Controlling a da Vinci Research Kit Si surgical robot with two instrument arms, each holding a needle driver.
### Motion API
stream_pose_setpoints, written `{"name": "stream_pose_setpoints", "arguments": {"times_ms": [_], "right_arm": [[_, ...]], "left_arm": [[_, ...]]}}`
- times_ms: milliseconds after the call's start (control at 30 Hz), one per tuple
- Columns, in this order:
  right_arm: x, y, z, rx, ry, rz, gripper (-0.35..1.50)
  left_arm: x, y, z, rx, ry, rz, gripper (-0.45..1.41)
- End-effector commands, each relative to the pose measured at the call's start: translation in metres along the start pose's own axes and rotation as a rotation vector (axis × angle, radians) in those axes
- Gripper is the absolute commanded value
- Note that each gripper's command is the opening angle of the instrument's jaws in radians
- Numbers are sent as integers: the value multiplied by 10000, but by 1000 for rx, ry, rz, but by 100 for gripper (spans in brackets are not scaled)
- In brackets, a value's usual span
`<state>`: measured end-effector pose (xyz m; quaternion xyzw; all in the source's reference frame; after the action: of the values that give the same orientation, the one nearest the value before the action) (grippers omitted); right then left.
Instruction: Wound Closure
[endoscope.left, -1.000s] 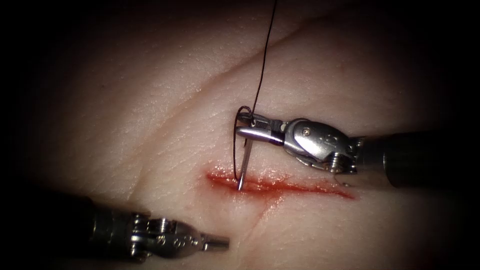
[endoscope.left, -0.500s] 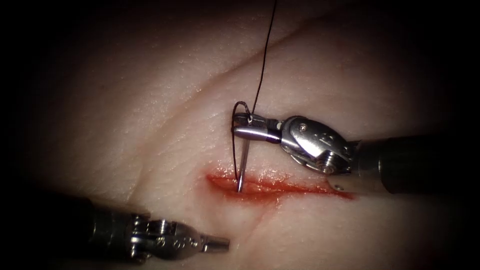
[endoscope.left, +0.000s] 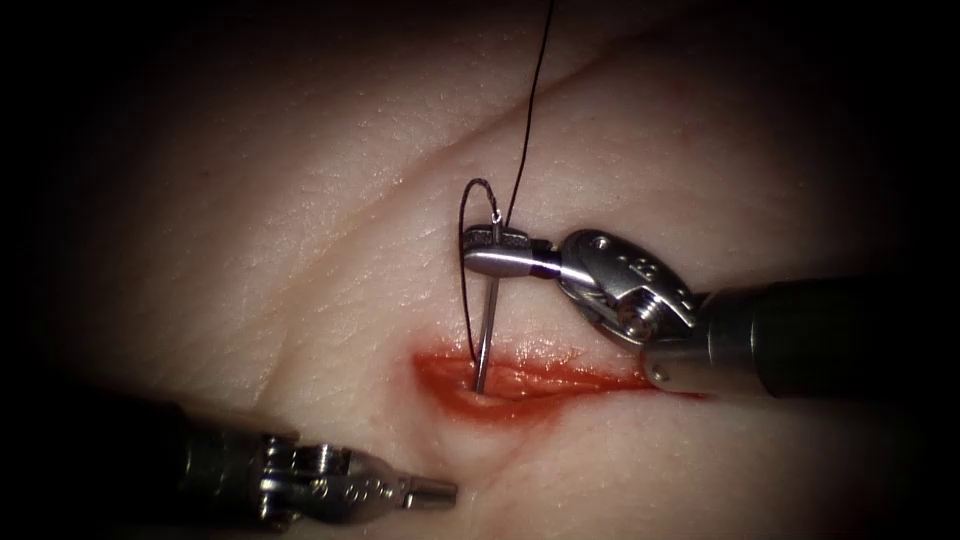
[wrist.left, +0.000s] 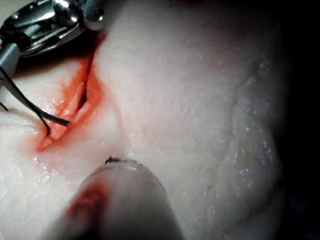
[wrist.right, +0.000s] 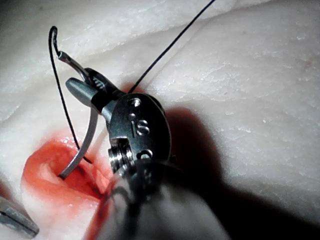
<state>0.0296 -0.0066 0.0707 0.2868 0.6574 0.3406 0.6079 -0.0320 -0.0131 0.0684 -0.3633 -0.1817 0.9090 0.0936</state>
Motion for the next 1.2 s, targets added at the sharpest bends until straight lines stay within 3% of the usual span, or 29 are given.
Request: {"name": "stream_pose_setpoints", "arguments": {"times_ms": [33,500,1200], "right_arm": [[-8,0,8,-1,6,13,-35],[-30,-10,10,25,16,249,-35],[-70,-68,12,84,-39,383,-35]], "left_arm": [[0,4,10,1,-2,-1,-31],[1,0,14,-1,1,-1,-31],[-3,-3,11,-5,3,2,-37]]}}
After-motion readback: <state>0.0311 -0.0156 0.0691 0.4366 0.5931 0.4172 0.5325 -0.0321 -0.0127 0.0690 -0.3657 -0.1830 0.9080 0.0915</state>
